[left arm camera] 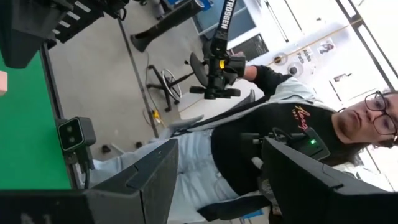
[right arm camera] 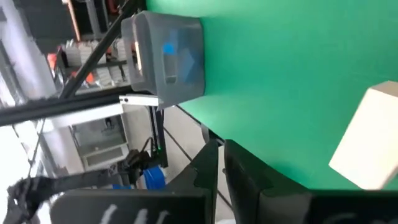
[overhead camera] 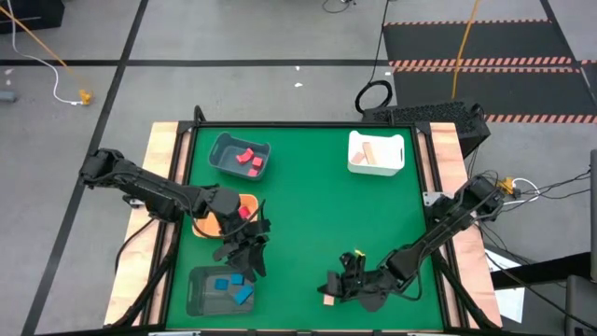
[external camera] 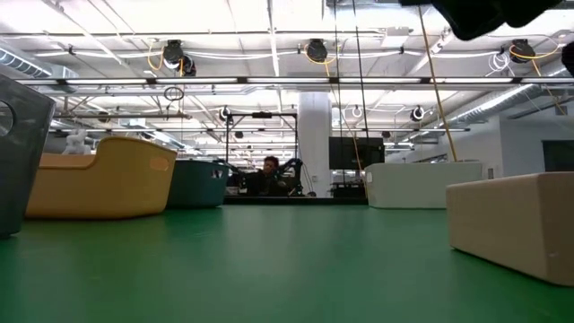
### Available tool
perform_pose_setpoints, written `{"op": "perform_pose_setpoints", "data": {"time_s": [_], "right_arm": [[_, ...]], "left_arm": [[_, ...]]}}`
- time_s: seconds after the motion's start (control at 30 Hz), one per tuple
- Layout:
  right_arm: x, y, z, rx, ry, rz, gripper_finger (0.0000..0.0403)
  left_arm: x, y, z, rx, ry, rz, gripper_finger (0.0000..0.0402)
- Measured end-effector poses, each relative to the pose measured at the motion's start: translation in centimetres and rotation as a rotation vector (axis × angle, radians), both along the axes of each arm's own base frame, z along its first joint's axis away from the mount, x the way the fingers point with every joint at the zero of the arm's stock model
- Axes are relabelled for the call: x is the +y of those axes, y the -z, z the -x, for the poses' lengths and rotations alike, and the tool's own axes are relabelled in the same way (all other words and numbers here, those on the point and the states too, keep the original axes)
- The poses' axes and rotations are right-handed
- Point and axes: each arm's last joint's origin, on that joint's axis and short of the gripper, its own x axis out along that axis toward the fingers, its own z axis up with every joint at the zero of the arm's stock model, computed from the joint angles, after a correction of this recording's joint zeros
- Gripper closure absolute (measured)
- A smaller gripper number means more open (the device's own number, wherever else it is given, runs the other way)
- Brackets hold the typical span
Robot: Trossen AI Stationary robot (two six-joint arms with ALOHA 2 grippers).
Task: Sort & place blocks by color
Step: Put the brown block into the white bin
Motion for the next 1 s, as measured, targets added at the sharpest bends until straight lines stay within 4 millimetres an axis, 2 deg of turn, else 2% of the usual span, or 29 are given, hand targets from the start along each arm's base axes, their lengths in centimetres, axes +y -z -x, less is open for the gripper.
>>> {"op": "perform_pose_setpoints", "data": {"time_s": [0.13,0.33,0.57,0.7,1.0], "right_arm": [[0.1,-0.2,-0.1,-0.038,-0.054,0.085,0.0383],[0.0,-0.2,-0.2,-0.075,-0.181,0.315,0.0383],[0.1,0.0,-0.2,-0.082,-0.468,0.415,0.0375],[-0.4,0.1,-0.4,-0.113,-0.654,0.544,0.0340],[-2.5,1.2,-0.3,-0.071,-1.005,0.874,0.0220]], "left_arm": [[0.0,0.0,0.0,-0.004,0.000,0.000,0.0169],[0.0,-0.1,0.0,-0.003,-0.002,0.008,0.0169],[-0.2,-1.0,-0.3,-0.052,-0.136,0.065,0.0169],[-0.2,-1.9,-0.4,-0.117,-0.240,0.112,0.0169],[-0.6,-2.6,-0.4,-0.189,-0.435,0.157,0.0169]]}}
